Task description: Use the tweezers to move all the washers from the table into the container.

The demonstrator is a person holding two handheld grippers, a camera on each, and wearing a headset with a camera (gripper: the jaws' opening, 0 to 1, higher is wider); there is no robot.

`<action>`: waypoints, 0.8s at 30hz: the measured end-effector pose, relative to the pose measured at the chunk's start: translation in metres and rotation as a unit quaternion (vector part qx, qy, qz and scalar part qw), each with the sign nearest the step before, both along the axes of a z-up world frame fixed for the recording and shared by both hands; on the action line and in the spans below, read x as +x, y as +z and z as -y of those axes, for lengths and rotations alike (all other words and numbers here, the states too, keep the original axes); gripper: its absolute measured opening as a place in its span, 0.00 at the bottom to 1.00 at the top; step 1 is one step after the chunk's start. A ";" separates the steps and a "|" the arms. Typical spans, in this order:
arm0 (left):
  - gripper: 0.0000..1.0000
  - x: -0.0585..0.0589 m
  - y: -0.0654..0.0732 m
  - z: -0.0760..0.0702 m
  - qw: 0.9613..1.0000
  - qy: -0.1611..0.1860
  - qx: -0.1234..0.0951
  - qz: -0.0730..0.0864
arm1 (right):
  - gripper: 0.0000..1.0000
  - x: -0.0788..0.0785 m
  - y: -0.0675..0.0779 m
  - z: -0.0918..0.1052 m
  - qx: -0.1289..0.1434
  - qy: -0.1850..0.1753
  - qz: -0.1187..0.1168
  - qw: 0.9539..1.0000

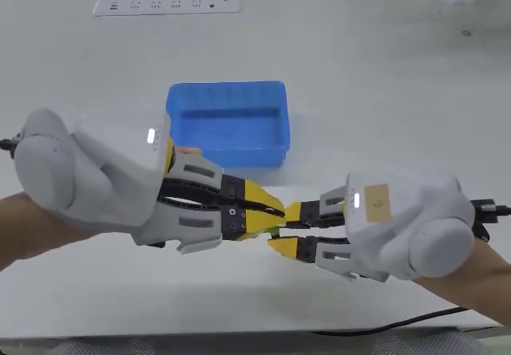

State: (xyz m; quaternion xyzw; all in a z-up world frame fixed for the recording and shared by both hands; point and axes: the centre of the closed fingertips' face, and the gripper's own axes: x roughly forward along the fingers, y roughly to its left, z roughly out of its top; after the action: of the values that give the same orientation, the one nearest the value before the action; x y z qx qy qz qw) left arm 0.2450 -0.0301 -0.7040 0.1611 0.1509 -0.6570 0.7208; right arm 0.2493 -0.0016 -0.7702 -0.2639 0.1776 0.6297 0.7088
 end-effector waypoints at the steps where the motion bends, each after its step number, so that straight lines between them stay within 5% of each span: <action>1: 0.05 0.000 -0.001 0.000 1.000 0.000 0.000 -0.001 | 0.10 0.000 -0.001 0.000 0.000 -0.001 -0.002 1.000; 24: 0.05 0.004 -0.010 -0.002 1.000 -0.003 0.012 -0.012 | 0.11 0.002 -0.011 -0.001 -0.002 -0.007 -0.028 1.000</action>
State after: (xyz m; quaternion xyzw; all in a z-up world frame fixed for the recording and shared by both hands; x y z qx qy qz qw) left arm 0.2487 -0.0284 -0.7136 0.1629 0.1668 -0.6591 0.7150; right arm 0.2513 -0.0003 -0.7815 -0.2466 0.2007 0.6315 0.7072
